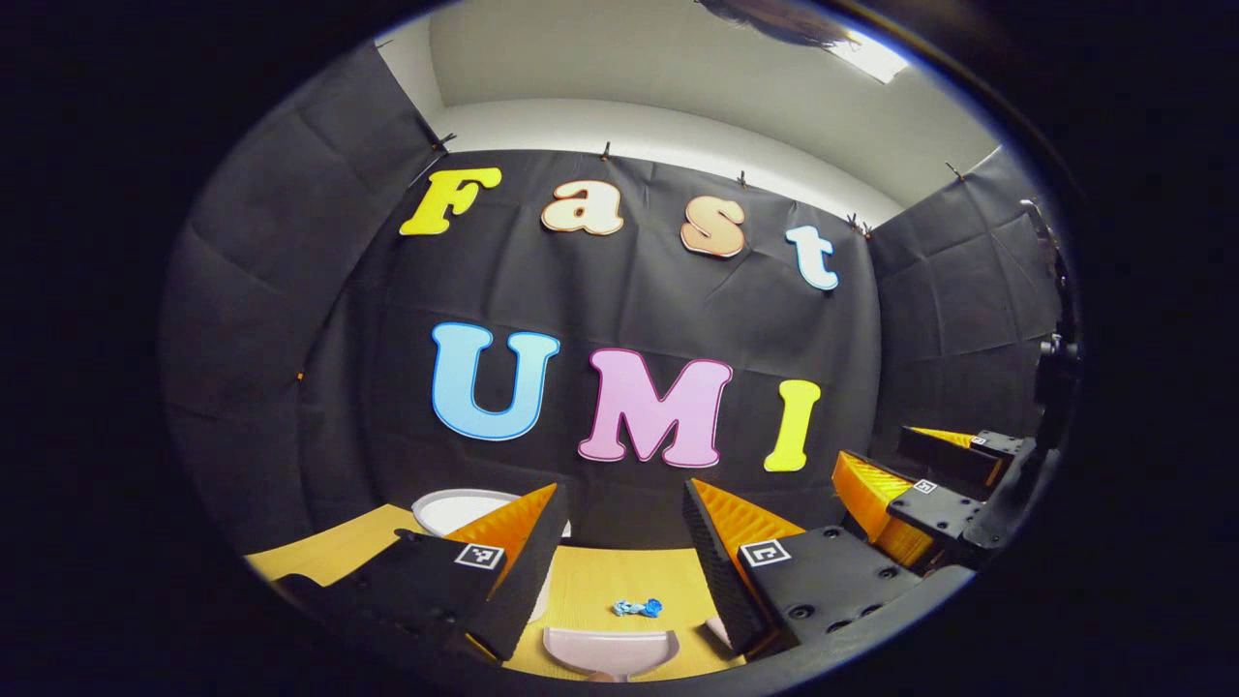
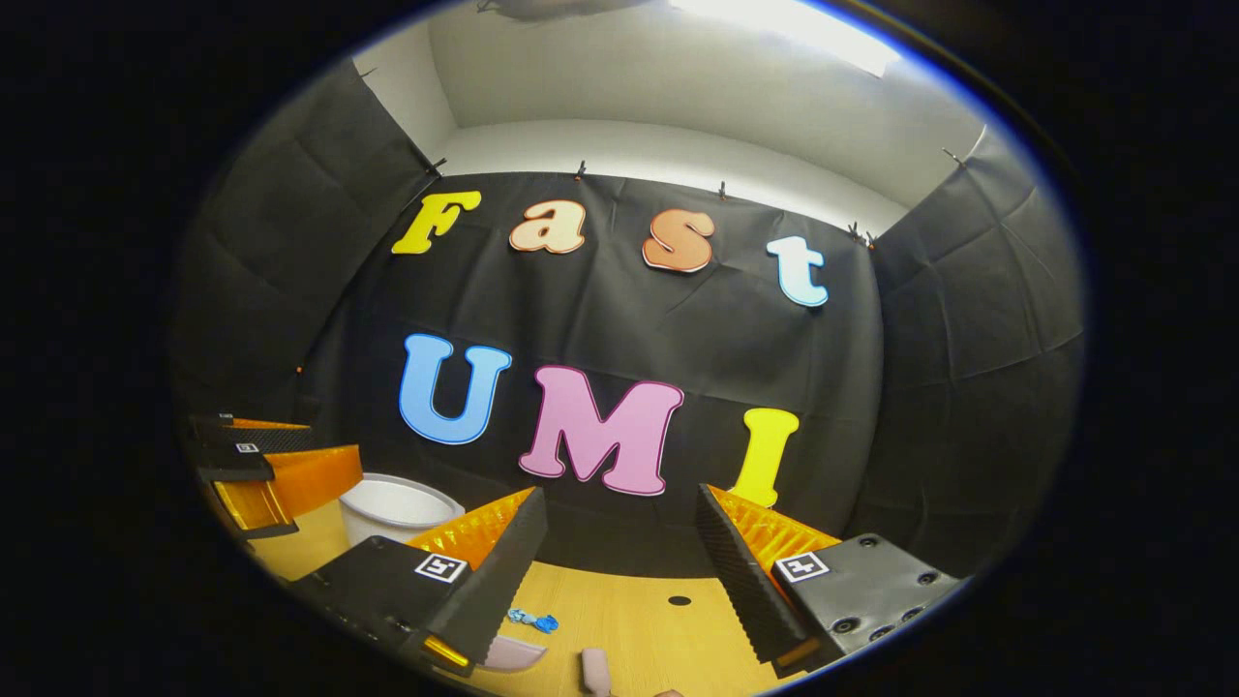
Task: Pick up the small broom and dustpan from the desktop, sweep the trash into the dustpan with the broom, and then empty the trash into the garbage bin.
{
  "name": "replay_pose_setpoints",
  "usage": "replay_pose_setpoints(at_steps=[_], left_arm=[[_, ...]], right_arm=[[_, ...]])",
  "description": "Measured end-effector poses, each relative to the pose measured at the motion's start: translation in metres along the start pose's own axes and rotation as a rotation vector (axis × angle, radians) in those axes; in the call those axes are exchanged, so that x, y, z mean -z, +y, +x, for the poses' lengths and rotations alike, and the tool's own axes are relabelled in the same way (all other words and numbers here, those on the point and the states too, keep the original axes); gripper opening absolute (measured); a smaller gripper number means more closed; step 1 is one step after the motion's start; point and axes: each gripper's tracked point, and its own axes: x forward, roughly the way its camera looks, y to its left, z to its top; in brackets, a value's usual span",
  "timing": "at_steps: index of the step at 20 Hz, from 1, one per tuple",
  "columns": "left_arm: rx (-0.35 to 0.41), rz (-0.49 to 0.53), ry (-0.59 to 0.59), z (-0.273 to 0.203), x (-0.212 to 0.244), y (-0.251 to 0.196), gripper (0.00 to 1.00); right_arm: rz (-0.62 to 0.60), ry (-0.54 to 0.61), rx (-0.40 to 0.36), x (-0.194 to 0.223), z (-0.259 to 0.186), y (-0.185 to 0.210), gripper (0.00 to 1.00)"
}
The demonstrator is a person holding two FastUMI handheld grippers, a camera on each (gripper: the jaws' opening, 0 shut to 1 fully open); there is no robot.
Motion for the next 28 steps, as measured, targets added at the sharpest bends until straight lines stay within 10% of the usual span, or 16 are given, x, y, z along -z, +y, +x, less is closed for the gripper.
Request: replay_pose_setpoints(at_steps=[6, 11, 20, 28], left_arm=[[0.007, 0.004, 0.027, 0.011, 0.004, 0.001, 0.71], [0.122, -0.030, 0.286, 0.030, 0.085, -0.004, 0.71], [-0.010, -0.043, 0.853, 0.001, 0.250, -0.002, 0.74], [-0.047, -0.004, 1.097, 0.011, 0.325, -0.016, 0.74]], right_arm=[[-0.016, 0.023, -0.002, 0.014, 0.006, -0.012, 0.99], [-0.034, 0.096, -0.040, 0.051, 0.014, -0.016, 0.98], [-0.015, 0.294, -0.157, 0.150, 0.026, -0.030, 0.99], [0.041, 0.443, -0.191, 0.216, 0.029, -0.051, 1.00]])
